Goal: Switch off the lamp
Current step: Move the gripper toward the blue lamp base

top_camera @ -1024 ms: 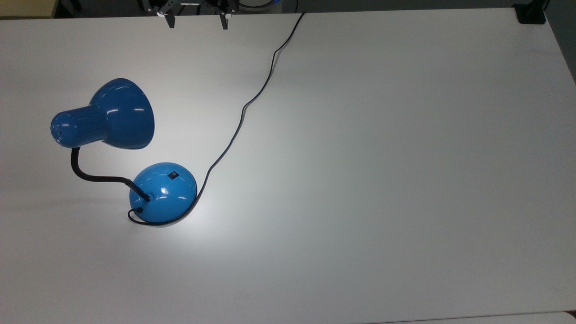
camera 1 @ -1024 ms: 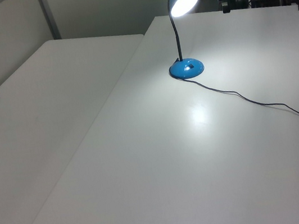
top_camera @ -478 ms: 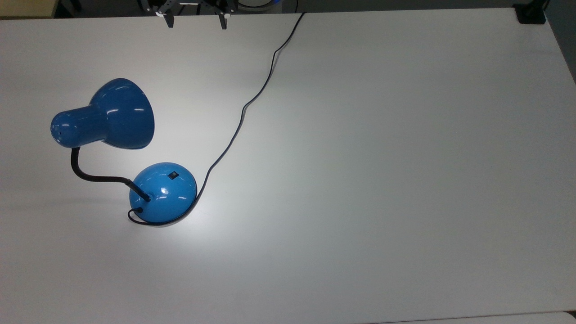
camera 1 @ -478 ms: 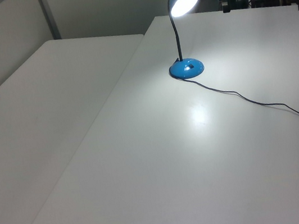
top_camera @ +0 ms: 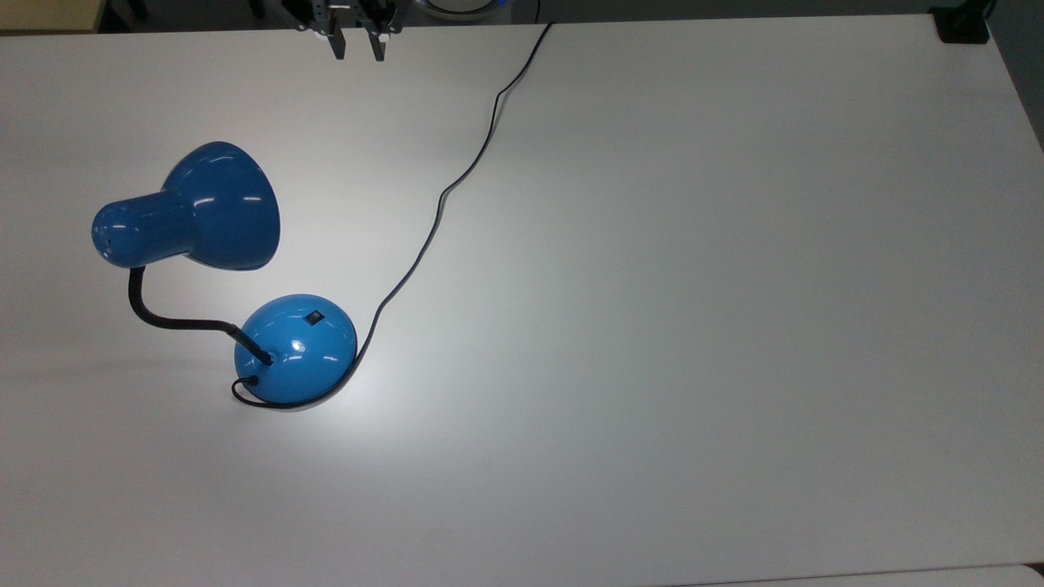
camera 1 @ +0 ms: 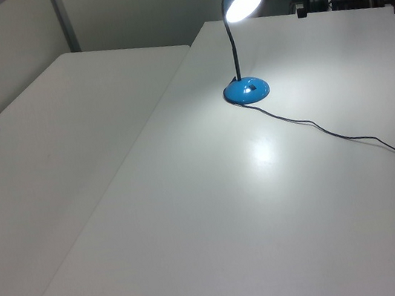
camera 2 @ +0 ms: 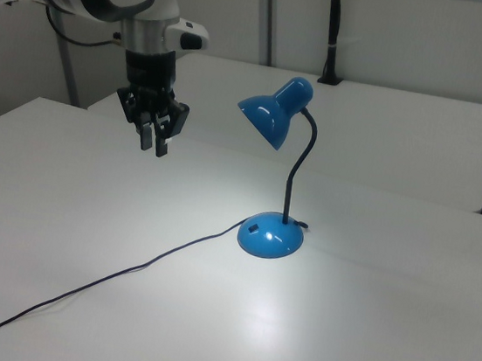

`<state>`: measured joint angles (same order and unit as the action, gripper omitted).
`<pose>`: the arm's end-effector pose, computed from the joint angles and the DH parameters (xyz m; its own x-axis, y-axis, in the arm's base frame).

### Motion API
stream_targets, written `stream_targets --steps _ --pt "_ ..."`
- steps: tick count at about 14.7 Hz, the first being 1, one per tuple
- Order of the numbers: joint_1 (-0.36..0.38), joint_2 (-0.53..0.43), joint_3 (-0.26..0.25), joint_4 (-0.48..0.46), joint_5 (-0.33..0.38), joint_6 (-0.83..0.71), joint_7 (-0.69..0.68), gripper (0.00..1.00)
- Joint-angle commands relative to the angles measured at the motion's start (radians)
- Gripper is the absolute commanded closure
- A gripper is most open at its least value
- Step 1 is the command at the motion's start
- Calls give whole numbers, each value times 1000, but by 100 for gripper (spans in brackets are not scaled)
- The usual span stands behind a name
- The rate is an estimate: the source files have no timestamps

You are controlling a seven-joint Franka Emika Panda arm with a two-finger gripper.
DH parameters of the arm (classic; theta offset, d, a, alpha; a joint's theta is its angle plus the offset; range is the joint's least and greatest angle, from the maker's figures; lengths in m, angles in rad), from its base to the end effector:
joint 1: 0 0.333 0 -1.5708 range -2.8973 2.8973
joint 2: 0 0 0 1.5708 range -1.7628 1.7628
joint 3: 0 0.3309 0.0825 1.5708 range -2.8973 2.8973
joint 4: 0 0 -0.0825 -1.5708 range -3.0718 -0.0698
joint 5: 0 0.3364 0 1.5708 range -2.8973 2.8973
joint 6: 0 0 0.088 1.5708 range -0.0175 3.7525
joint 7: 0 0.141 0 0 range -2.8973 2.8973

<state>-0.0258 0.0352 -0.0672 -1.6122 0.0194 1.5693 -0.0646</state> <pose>0.5106 -0.0443 0.5699 0.9967 -0.0282 -0.0767 -0.0300 -0.9993 -0.0220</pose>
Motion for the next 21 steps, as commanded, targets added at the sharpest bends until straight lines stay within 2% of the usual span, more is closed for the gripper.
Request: stream_targets --steps 1,2,5,8,9,12,14,19,21 --pt "-3 -6 -6 -17 40 3 63 100" --pt "-3 -5 -6 -21 40 11 116 100" --pt "-2 -21 -8 -162 40 222 276 100" --pt "-3 -15 -9 -325 27 488 321 100" --pt "-8 -3 -9 -347 25 574 337 100" --pt "-42 78 -9 -350 1 717 344 100" --pt "-48 135 -9 -347 -9 809 394 100" --pt "-39 199 -8 -357 -110 994 537 100" --pt "-36 209 -8 -396 -156 1066 596 100"
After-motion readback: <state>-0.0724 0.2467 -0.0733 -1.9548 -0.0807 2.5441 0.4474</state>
